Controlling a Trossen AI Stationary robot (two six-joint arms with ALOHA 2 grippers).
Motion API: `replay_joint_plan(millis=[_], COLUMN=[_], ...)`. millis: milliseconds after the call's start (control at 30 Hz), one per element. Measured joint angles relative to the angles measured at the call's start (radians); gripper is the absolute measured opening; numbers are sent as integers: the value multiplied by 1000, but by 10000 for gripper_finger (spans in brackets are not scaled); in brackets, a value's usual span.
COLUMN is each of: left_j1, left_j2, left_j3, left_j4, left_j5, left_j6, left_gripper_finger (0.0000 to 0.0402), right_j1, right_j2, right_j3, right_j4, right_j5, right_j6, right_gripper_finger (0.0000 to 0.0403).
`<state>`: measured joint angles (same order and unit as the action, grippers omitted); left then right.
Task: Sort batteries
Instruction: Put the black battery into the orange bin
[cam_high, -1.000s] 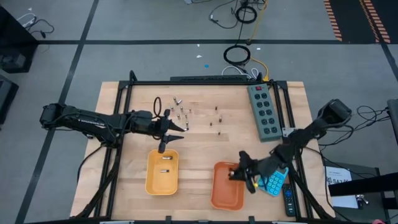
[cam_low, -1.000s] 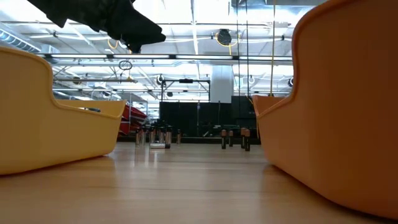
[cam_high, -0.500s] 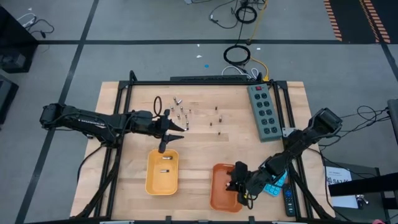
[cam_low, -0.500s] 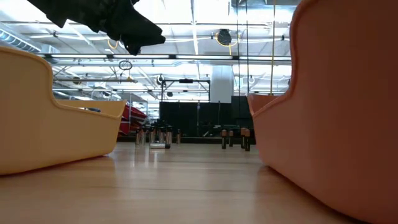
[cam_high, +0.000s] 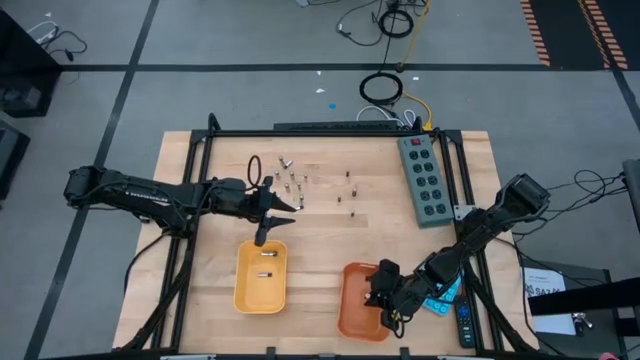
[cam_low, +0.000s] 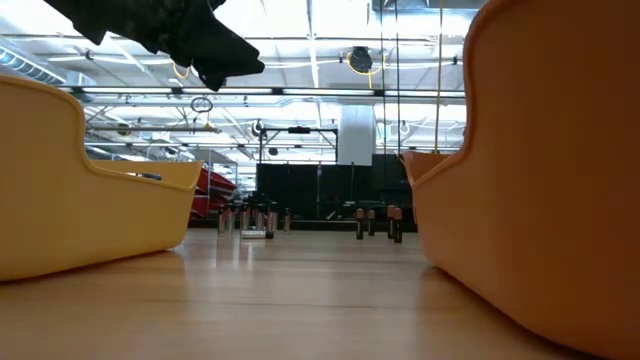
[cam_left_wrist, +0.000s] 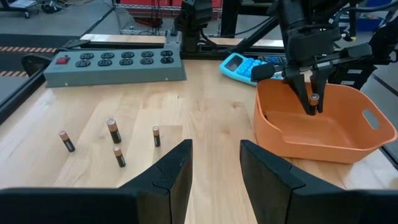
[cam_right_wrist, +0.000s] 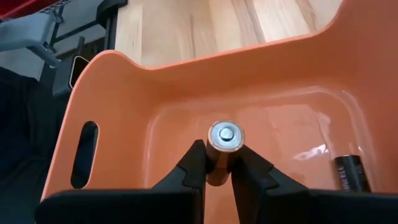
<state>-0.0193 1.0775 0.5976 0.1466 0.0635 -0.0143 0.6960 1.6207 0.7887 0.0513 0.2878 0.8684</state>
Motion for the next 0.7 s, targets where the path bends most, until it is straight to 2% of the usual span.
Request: replay_joint_plan(millis=[700], left_j1=[0], left_j2=[0], left_j3=[0], left_j4=[-3], left_j5=[0], left_j6=[0], left_gripper_finger=[144], right_j1=[0], right_j2=[-64], right_j3=[0], right_j4=[-112], right_j5=[29], right_j6=[-14], right_gripper_finger=[33])
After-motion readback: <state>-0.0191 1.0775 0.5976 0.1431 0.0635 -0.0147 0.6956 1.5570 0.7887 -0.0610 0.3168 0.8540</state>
